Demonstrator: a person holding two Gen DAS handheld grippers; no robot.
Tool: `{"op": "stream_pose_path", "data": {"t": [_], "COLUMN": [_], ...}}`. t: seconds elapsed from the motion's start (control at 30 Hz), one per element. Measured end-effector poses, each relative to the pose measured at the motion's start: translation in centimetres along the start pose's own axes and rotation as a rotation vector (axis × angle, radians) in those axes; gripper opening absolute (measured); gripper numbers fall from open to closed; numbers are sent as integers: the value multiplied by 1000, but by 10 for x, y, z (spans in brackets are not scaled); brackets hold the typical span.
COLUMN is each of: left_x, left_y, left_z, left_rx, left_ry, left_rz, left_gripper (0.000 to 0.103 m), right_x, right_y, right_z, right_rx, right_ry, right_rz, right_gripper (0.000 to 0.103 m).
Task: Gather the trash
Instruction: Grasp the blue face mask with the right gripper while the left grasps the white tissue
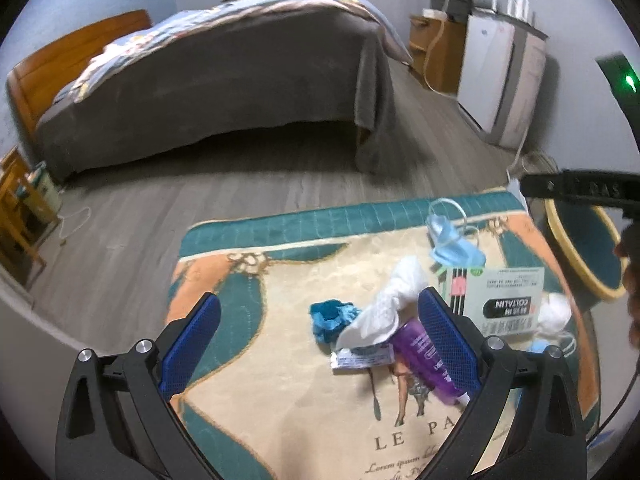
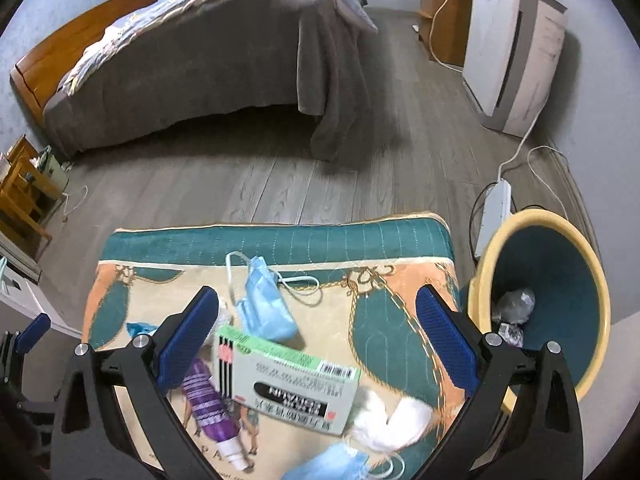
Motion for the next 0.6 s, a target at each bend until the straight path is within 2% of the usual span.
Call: {"op": "stream_pose_path", "data": {"t": [0.2, 0.33, 0.5, 0.6], "left_x": [18, 31, 43, 44], "left_y": [-5, -9, -15, -25], "left_z": [-28, -45, -66, -82], "left_rx": [-55, -92, -142, -203], "left_ry": [-39, -57, -64, -62], "left_rz": [-45, -76, -123, -146], "left_gripper": [98, 96, 93, 81], "right_x": [0, -8, -25, -35], "right_y": [-2, -11, -17, -21], "right_z": [-32, -55, -78, -88], "right_rx": [-69, -122, -170, -198], "right_ry": [-23, -6, 39, 62], "right_rz": [65, 107, 163, 198], "right_gripper": [97, 94, 77, 65]}}
Point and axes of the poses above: each gripper's, at about its wrist camera, not at the fingertips, and z roughly against the way its jaws point, x to its right, y to its top, the point moved 9 cm from there along -z, roughly the way its jaws point, and after that the axes turned 13 degrees about z, right-handed, at the moved point
